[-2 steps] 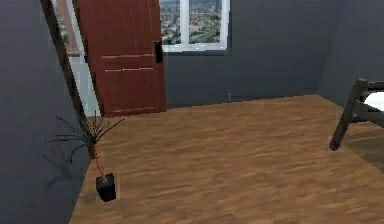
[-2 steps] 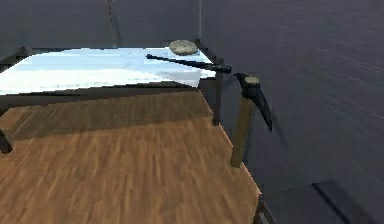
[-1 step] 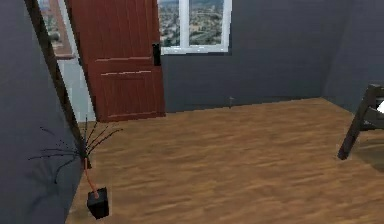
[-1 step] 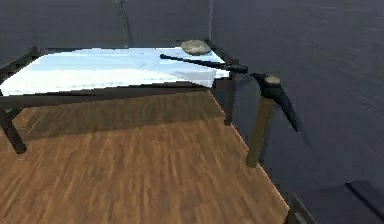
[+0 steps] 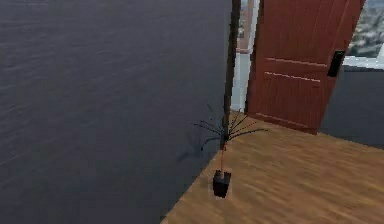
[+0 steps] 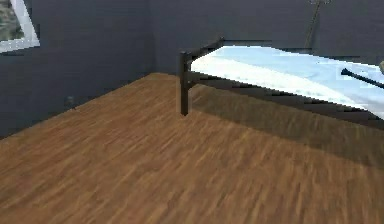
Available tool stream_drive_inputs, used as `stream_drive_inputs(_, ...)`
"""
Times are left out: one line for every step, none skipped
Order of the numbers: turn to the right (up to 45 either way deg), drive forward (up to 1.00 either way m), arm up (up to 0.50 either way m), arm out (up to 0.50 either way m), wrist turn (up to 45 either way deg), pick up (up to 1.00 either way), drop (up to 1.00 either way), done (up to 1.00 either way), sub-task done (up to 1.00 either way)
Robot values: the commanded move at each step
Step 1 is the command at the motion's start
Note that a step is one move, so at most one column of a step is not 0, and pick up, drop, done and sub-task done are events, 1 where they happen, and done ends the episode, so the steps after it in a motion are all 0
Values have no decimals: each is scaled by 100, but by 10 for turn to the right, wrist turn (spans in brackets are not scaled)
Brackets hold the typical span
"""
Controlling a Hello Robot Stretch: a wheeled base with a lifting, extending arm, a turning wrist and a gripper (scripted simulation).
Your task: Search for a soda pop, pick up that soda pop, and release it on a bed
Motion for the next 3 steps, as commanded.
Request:
stream_drive_inputs(-330, 0, 0, 0, 0, 0, 0, 0, 0)
stream_drive_inputs(0, 15, 0, 0, 0, 0, 0, 0, 0)
stream_drive_inputs(450, 0, 0, 0, 0, 0, 0, 0, 0)
